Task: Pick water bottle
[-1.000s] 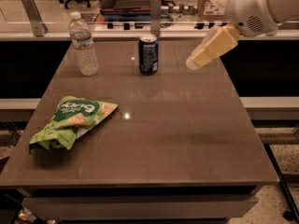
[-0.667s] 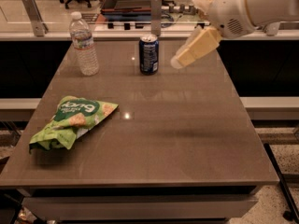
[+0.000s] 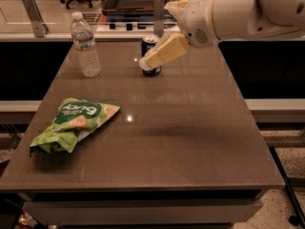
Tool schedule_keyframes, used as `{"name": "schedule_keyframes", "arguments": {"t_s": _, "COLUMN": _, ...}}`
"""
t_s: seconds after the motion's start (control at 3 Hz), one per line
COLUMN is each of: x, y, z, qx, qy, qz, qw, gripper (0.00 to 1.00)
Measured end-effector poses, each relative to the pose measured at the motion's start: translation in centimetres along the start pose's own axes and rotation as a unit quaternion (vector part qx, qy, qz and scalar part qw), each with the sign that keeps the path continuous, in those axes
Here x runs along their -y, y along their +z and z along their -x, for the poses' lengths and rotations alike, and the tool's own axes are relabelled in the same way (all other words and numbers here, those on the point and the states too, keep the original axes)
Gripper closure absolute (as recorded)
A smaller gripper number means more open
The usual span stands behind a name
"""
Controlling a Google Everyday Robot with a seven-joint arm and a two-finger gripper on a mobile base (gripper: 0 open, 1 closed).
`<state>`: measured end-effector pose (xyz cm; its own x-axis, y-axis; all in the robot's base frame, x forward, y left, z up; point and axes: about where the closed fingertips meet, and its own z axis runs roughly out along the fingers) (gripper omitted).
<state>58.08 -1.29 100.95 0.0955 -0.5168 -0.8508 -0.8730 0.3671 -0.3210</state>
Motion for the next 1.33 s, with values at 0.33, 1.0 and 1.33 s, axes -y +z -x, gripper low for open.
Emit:
{"name": "schedule_keyframes", "arguments": {"t_s": 0.33, "x": -0.1, "y": 3.3, "z": 1.4, "qx": 0.026, "qy": 0.023, "qz": -0.027, "qw": 0.9990, "gripper": 0.00}}
{"name": "schedule_keyframes", "arguments": {"t_s": 1.0, "x": 0.9, "y": 6.6, "z": 3.1, "qx": 0.040, "qy": 0.079, "qz": -0.077, "qw": 0.9931, "gripper": 0.00}}
{"name": "schedule_keyframes", "arguments": {"t_s": 1.33, "x": 0.8, "y": 6.6, "z": 3.1, "qx": 0.039, "qy": 0.077, "qz": -0.075, "qw": 0.9935, "gripper": 0.00}}
